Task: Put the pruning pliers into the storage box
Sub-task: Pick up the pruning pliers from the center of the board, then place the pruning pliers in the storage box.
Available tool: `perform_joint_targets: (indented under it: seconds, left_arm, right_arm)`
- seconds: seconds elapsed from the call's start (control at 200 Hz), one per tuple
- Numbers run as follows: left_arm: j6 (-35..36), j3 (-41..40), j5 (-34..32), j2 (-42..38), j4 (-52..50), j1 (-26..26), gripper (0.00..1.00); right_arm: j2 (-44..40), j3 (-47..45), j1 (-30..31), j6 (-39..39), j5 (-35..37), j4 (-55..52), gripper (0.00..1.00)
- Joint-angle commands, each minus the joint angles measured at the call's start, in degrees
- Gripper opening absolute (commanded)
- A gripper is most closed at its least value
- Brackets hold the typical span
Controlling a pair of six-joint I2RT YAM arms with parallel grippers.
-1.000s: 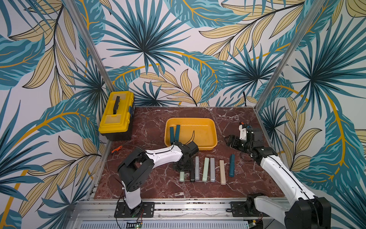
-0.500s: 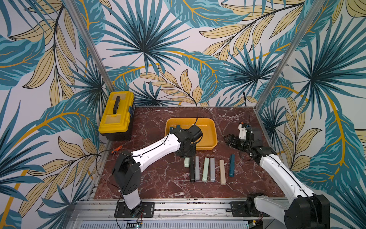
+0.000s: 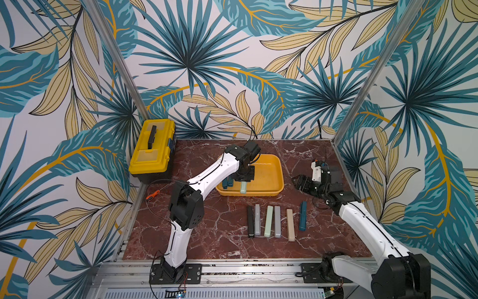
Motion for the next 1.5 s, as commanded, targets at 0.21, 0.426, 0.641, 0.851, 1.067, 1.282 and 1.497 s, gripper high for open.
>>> perform_joint_targets:
  seconds: [0.21,0.426,0.641,0.851,1.067,1.282,1.497]
  left_arm:
    - [4.5,8.9,0.5,7.4,0.4,3.4,0.16]
    - [4.6,9.0,0.9,10.2,2.2,4.4,0.16]
    - [4.8,9.0,1.3,13.0,3.3,5.5,0.16]
    - [5.9,9.4,1.3,15.9,4.2,6.5,0.16]
    - [6.7,10.2,1.5,19.3,4.7,7.4,0.17]
    - [6.3,10.5,0.9,20.9,5.0,8.0,0.18]
    - [5.9,10.8,0.3,21.3,4.6,8.5,0.18]
  right_arm:
    - [-0.2,-1.6,0.3,-0.2,0.3,0.0,0.84]
    - [0.3,-1.9,0.4,-0.1,0.4,-0.3,0.84]
    - [0.3,-1.9,0.4,-0.4,0.8,-0.8,0.84]
    - [0.8,-2.1,0.3,-0.5,0.8,-0.6,0.84]
    - [1.5,-2.1,0.4,-0.5,0.9,-0.6,0.84]
    - [1.8,-2.1,0.4,-0.6,1.1,-0.7,0.84]
    - [1.7,-2.0,0.4,-0.7,1.3,-0.8,0.84]
